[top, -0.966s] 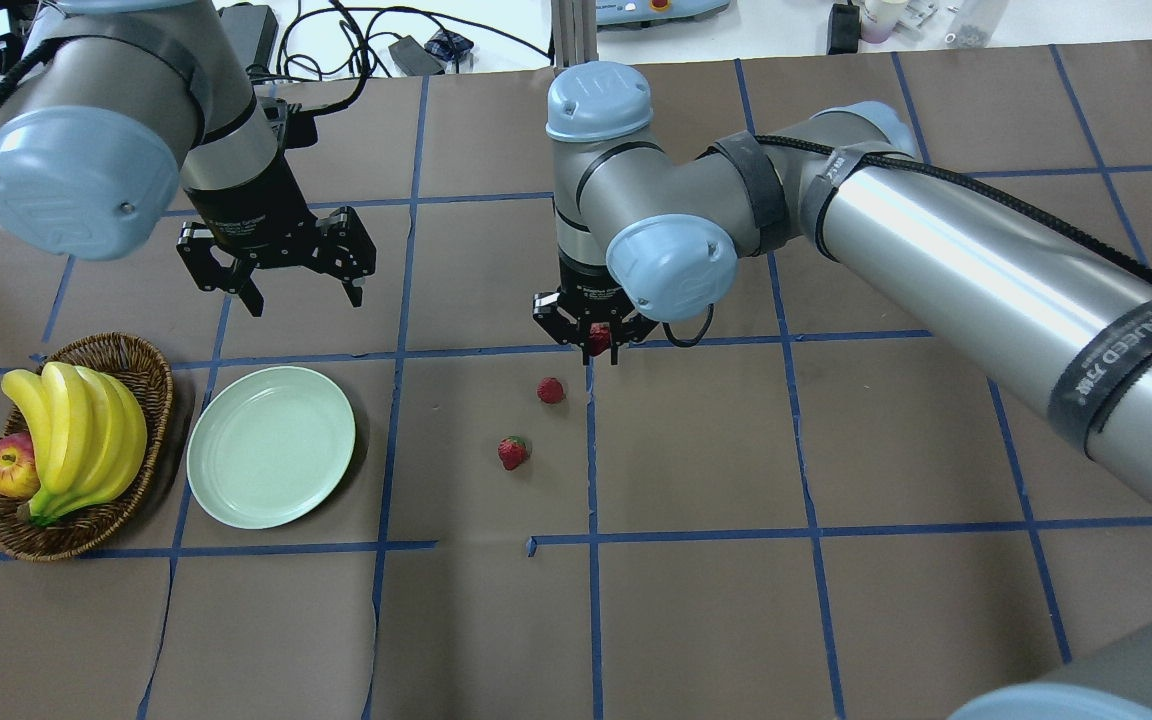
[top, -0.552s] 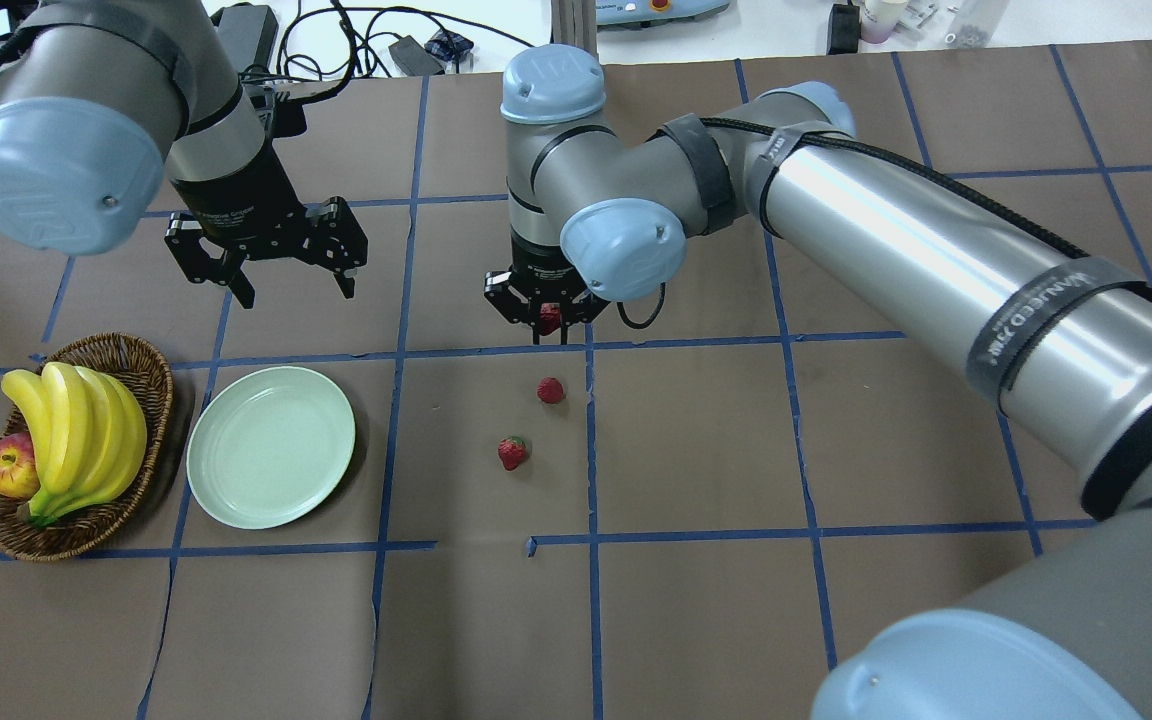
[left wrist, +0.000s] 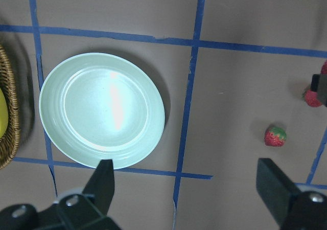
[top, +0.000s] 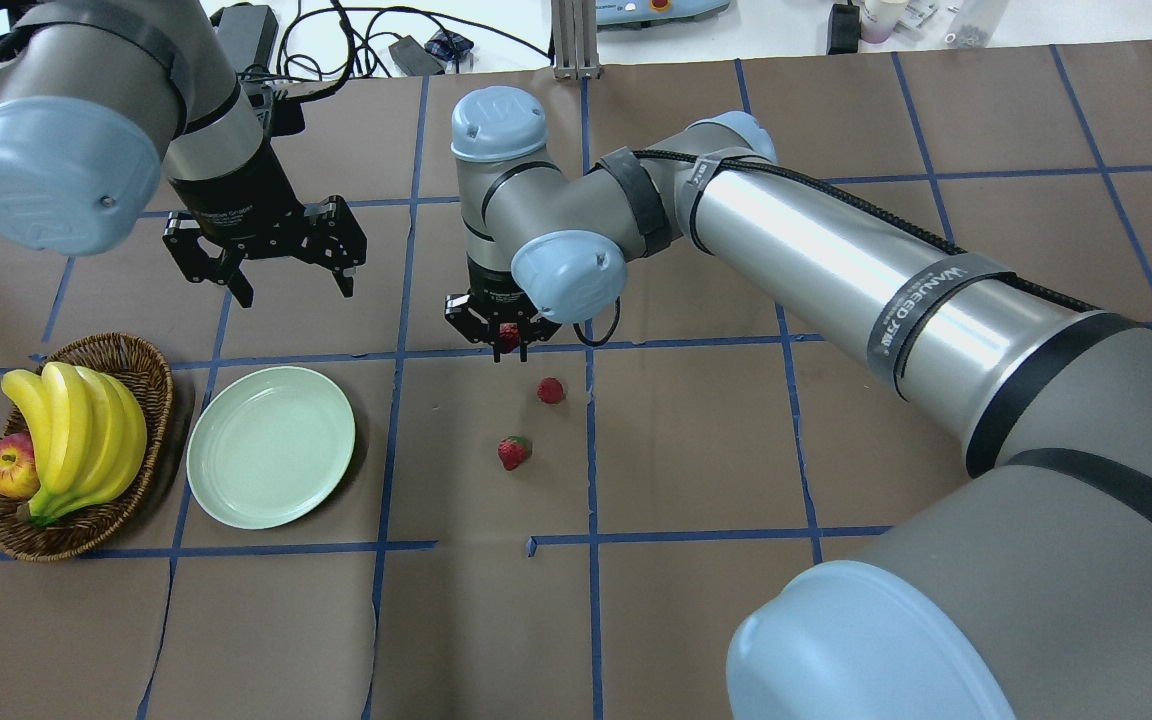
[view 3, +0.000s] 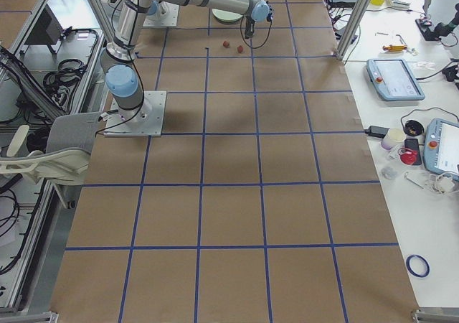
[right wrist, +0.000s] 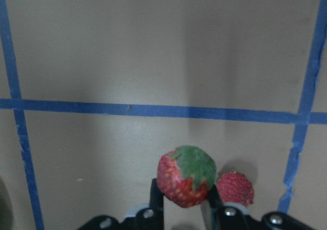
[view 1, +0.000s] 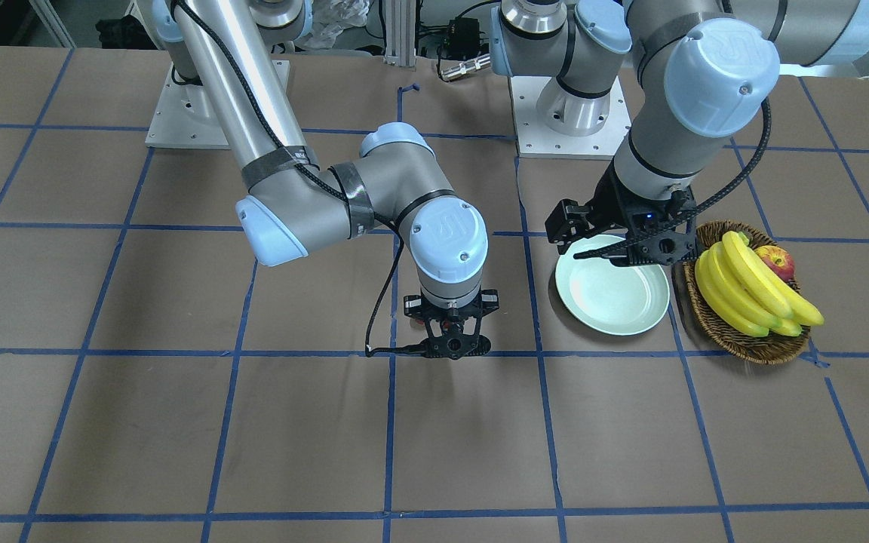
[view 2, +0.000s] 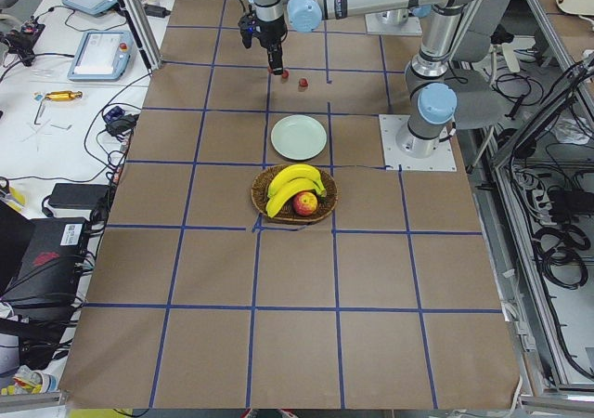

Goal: Collect all strawberries into plate
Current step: 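Carry the green-topped strawberry beside the others and release it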

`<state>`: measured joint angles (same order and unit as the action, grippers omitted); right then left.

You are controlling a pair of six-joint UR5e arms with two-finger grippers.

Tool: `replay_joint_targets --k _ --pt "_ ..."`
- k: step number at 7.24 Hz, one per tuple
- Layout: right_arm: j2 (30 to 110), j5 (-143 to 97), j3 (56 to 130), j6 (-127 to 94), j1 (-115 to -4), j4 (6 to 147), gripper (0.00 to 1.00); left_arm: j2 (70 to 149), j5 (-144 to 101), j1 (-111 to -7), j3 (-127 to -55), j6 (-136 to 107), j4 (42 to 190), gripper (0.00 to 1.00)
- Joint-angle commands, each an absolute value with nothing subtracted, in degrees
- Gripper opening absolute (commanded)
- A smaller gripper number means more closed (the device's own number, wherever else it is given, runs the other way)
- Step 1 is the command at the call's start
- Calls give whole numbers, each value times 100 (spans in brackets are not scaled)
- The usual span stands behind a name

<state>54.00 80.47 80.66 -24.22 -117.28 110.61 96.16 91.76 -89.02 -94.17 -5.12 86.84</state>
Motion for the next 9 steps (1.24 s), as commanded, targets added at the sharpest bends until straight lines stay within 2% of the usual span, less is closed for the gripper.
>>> replay_joint_targets --k 1,2,4,5,7,8,9 --pt "5265 8007 8068 -2365 -11830 11074 3 9615 9176 -8903 -9422 -519 8692 100" --pt "5230 7929 8086 -2356 -11830 11074 9 9624 9176 -8903 -9422 -519 8684 100" --pt "5221 7875 8121 -2338 -11830 11066 45 9624 9176 -8903 -9422 -519 8684 100" --pt "5229 7823 8217 -2260 -11830 11065 56 9624 9176 -8903 -9422 -519 8684 100" --pt "5238 7813 8314 -2171 -11839 11057 58 9624 9167 -8903 -9439 -519 8684 100" --pt "5282 7822 8306 -2153 -11839 11057 64 9624 9176 -8903 -9448 -519 8684 100" --pt "5500 7892 8306 -2162 -11839 10970 84 9624 9176 -8903 -9440 -510 8684 100"
